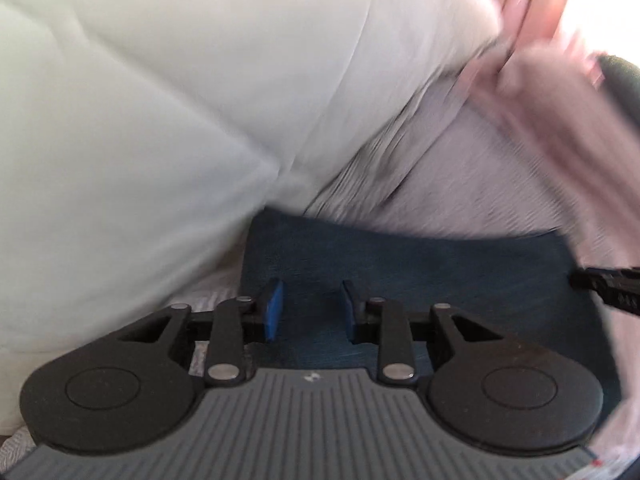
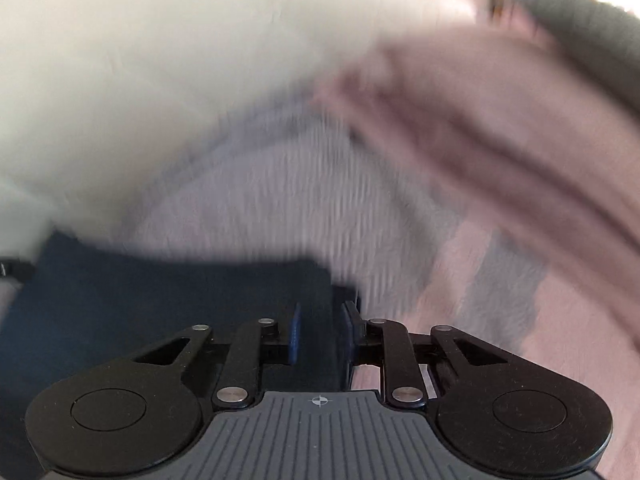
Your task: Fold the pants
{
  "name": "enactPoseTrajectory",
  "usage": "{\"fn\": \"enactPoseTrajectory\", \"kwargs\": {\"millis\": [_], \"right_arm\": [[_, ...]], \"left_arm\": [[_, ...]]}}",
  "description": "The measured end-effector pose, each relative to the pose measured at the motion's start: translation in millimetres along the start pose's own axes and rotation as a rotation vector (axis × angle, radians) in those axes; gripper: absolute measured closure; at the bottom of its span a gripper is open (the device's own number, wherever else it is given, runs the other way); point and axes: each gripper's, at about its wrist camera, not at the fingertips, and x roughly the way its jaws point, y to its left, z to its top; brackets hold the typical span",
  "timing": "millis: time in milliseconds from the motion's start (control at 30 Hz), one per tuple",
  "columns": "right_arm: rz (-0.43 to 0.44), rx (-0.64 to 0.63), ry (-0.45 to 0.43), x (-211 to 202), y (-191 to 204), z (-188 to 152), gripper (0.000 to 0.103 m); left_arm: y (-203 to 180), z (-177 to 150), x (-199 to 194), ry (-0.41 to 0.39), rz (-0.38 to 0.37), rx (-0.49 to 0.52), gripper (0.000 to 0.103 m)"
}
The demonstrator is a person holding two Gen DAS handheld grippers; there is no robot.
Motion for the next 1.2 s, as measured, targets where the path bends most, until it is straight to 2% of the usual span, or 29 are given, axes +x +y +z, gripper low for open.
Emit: {"fn": "enactPoseTrajectory", "kwargs": {"millis": [33,133,200,367,433,533,567,667,800,933,1033,1200], "right_arm": [[-0.013,-0.008,0.037,10,1,-4,0.084],[-0.018,0.008,-0.017,-10,1,-15,0.084],[-0.009,0.016,-0.053,-37,5,-26,0.083],[0.011,0.01,-0.043,-89,23,-60,0.081],[0.014,0.008,0.017,-87,29,-73,0.076],[0.017,-0.008,0.094,-69,35,-88,0.07],[0.007,-0.017,0.1,-68,37,-86,0.069],[0.032,0.026,0.076,-90,37,-75,0.056],[0.083,0.076,0.051,-138,44,-72,0.05],[0.135,0.086,0.033,-198,54,-77,0.047],[0.176,0.064,0.018,-255,67,-92,0.046],[0.207,0.028,-0.009,-331,77,-120,0.045]], "left_arm": [[0,-3,4,0.016,0.019,-0.001,0.08],[3,-11,-16,-0.003,0.014,-0.042,0.081],[5,-24,-39,0.001,-0.001,-0.059,0.081],[-7,-79,-92,0.048,-0.048,-0.094,0.081],[-15,-100,-98,0.087,-0.05,-0.067,0.08],[-29,-113,-93,0.102,0.006,-0.023,0.081],[-32,-113,-96,0.109,0.02,-0.016,0.08],[-32,-105,-117,0.112,-0.002,-0.047,0.078],[-38,-96,-169,0.083,0.013,-0.048,0.068],[-48,-94,-232,0.039,0.009,-0.044,0.049],[-58,-104,-284,-0.015,0.025,-0.038,0.035],[-74,-134,-360,-0.06,0.041,-0.027,0.029]]}}
